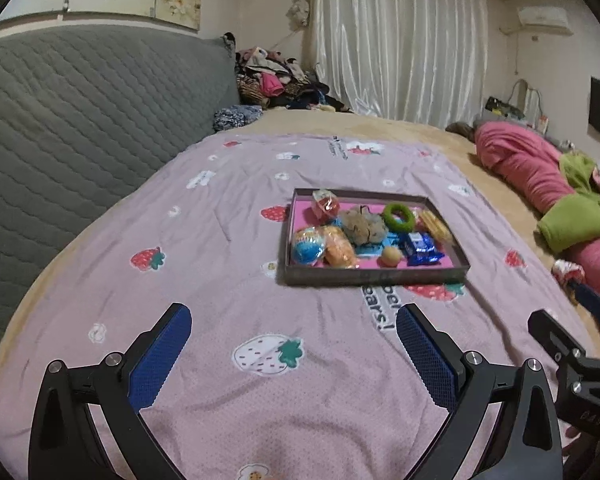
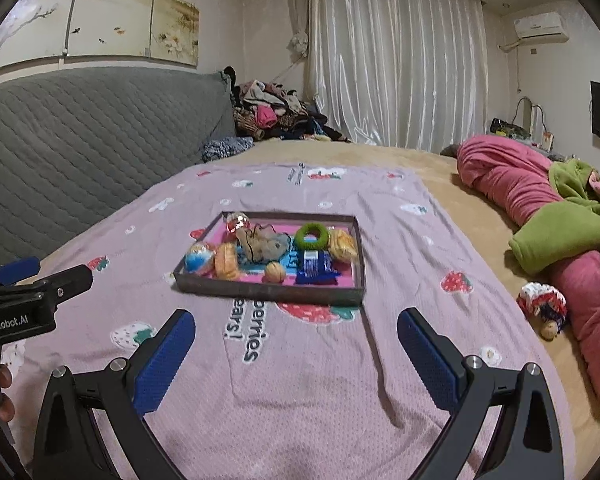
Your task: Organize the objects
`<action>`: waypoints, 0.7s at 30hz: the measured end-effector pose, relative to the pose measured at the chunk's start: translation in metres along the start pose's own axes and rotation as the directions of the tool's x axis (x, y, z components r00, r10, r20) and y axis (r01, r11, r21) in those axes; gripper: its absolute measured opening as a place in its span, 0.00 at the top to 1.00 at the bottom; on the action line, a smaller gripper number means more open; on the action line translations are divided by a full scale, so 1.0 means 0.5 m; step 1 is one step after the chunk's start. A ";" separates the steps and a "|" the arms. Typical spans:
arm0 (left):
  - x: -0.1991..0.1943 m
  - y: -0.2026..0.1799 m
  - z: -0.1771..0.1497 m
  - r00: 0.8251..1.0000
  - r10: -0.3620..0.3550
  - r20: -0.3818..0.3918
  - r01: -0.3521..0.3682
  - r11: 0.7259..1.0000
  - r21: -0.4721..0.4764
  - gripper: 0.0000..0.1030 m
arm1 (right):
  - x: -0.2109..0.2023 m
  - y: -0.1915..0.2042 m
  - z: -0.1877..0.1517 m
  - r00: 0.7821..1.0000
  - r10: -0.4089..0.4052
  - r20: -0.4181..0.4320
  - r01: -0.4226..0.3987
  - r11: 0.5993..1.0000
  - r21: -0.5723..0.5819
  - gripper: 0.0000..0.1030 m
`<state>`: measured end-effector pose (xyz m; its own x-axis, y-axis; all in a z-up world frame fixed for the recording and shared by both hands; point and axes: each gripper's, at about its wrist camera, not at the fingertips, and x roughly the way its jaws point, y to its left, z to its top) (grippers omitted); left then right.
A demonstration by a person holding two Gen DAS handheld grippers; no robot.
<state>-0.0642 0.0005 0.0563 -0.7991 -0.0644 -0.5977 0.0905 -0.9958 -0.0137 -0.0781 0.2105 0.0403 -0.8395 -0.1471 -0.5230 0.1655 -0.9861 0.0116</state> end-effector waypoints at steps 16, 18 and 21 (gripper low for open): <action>0.059 0.009 -0.044 0.998 0.008 -0.070 -0.011 0.999 -0.038 0.01 | 0.030 -0.008 -0.049 0.999 -0.013 -0.049 0.013 1.000 -0.002 0.01; 0.069 0.011 -0.049 0.997 0.004 -0.082 -0.008 0.999 -0.045 0.01 | 0.035 -0.010 -0.055 0.998 -0.014 -0.056 0.014 1.000 0.000 0.01; 0.082 0.012 -0.058 0.995 0.007 -0.096 -0.011 0.999 -0.044 0.01 | 0.044 -0.013 -0.063 0.997 -0.017 -0.071 0.017 1.000 0.000 0.01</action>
<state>-0.0795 -0.0063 0.0085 -0.7377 -0.0649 -0.6720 0.1258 -0.9911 -0.0424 -0.0811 0.2160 0.0018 -0.8032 -0.1242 -0.5827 0.1510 -0.9885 0.0025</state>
